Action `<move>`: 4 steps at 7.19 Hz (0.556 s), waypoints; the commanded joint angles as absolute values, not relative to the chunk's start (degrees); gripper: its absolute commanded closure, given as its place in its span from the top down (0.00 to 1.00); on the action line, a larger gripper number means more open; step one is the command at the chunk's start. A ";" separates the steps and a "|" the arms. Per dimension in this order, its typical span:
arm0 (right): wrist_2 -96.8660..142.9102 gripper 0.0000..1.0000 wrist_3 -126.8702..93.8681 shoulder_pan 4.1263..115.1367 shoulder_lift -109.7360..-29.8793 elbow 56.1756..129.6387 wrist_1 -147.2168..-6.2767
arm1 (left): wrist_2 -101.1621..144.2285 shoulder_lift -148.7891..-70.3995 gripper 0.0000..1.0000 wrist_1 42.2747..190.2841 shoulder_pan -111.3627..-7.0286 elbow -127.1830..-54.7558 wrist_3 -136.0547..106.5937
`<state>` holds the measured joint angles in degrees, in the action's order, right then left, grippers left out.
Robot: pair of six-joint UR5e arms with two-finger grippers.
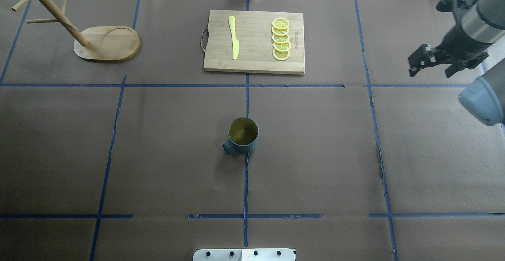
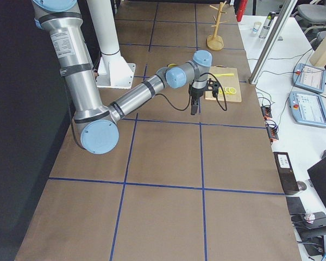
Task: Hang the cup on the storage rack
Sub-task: 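Move the left gripper toward the mug's handle while the right arm withdraws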
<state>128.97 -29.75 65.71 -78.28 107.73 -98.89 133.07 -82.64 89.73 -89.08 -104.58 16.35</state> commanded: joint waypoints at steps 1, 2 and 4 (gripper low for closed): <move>133.05 1.00 -6.52 76.16 -89.07 107.23 -98.70 | 132.72 -83.32 1.00 95.08 -89.03 -104.41 16.09; 134.37 1.00 0.28 81.86 -93.21 107.40 -98.70 | 132.80 -84.54 1.00 94.66 -88.77 -104.07 16.00; 133.86 1.00 10.44 85.85 -98.96 106.79 -98.79 | 133.85 -86.13 1.00 94.13 -87.98 -102.92 15.82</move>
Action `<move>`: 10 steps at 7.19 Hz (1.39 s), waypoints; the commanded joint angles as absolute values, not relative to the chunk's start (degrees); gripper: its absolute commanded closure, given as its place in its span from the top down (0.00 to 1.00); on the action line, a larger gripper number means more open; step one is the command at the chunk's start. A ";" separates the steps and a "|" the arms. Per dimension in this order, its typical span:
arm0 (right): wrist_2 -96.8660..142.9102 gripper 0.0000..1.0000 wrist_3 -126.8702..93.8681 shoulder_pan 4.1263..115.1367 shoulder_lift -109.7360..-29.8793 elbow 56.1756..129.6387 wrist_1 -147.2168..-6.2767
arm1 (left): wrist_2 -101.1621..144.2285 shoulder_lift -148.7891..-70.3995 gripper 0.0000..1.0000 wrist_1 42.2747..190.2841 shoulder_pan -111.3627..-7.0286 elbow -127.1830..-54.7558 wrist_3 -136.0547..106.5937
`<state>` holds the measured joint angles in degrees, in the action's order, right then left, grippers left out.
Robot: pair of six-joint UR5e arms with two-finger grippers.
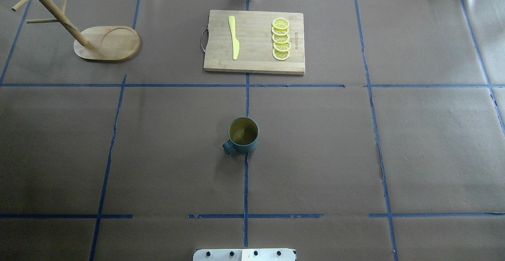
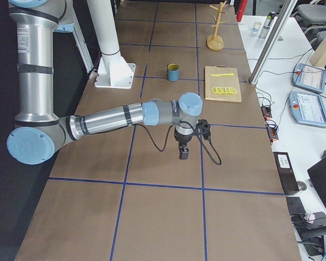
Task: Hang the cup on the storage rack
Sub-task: 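Move the left gripper toward the mug's handle while the right arm withdraws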
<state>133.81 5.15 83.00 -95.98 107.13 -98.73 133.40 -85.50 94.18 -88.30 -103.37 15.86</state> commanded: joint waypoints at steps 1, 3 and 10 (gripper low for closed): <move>133.77 1.00 10.55 86.57 -100.36 106.87 -98.79 | 134.64 -86.48 1.00 96.22 -87.54 -102.66 15.91; 133.16 1.00 10.46 88.50 -103.09 107.22 -98.79 | 137.72 -88.49 1.00 100.54 -80.31 -103.96 13.38; 133.33 1.00 9.93 88.51 -102.48 107.40 -98.70 | 127.39 -107.67 1.00 116.31 -46.43 -104.68 -12.83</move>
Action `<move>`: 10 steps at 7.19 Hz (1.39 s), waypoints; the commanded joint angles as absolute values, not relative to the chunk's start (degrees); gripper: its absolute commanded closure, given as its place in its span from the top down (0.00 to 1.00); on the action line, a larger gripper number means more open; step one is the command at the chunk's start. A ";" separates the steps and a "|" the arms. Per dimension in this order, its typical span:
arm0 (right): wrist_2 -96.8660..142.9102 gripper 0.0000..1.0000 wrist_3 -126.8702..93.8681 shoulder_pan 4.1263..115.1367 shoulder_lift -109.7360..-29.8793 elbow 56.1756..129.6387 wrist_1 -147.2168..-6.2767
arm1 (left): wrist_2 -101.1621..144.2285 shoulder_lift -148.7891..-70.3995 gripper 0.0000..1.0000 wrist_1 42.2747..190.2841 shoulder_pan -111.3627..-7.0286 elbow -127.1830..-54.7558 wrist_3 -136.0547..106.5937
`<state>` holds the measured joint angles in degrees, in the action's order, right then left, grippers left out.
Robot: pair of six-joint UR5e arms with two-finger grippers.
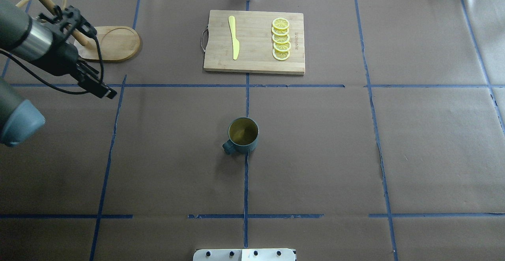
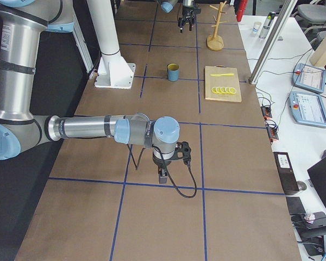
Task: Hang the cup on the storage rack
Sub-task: 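Move the left gripper toward the mug's handle while the right arm withdraws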
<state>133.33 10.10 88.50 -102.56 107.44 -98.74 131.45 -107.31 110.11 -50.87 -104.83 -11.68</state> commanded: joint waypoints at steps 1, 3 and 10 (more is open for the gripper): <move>133.42 1.00 9.84 88.51 -102.48 107.40 -98.70 | 123.35 -107.75 1.00 122.54 -43.10 -103.02 -12.92; 133.42 1.00 9.84 88.51 -102.48 107.32 -98.70 | 118.24 -107.93 1.00 139.13 -38.52 -96.98 -16.14; 133.42 1.00 9.84 88.51 -102.39 107.05 -98.70 | 93.34 -110.04 0.99 156.00 -19.96 -89.65 -22.24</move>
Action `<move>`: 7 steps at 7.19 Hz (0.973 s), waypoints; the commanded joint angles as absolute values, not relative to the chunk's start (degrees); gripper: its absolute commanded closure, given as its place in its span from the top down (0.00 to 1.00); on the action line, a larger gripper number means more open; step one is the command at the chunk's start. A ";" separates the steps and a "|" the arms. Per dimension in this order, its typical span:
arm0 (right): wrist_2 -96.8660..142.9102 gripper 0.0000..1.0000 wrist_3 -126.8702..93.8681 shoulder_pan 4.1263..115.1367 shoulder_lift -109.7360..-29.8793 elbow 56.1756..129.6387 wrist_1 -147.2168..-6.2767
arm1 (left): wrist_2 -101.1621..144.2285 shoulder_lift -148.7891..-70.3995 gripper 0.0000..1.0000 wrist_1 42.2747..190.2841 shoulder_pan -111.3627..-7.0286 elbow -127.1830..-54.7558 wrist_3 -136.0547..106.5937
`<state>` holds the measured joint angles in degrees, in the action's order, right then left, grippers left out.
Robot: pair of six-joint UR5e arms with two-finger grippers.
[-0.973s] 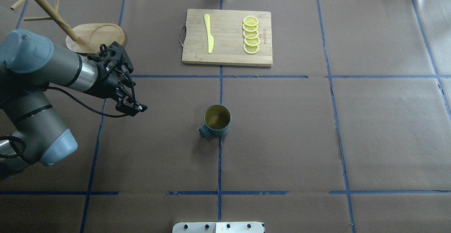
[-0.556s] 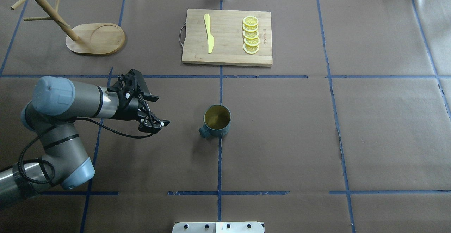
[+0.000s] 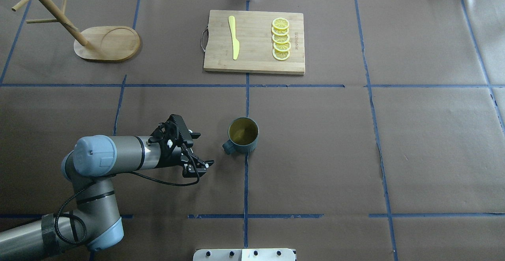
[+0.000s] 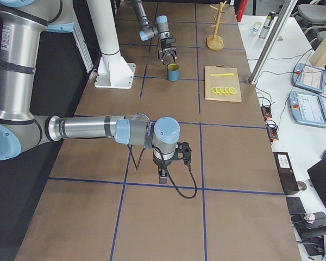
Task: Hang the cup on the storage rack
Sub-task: 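Move the left gripper toward the mug's handle while the right arm withdraws, then close the left gripper on the mug's handle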
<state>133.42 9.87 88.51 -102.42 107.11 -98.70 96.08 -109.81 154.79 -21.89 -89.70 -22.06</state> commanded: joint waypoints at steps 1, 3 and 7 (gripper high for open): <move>133.42 1.00 9.84 88.51 -102.39 107.14 -98.70 | 93.25 -110.39 0.99 156.01 -19.34 -89.56 -22.24; 133.42 1.00 9.84 88.51 -102.31 107.14 -98.70 | 87.66 -112.05 0.99 155.92 -16.81 -89.21 -22.24; 133.42 1.00 9.76 88.51 -102.30 107.05 -98.70 | 84.82 -115.84 0.99 155.83 -14.85 -86.67 -21.97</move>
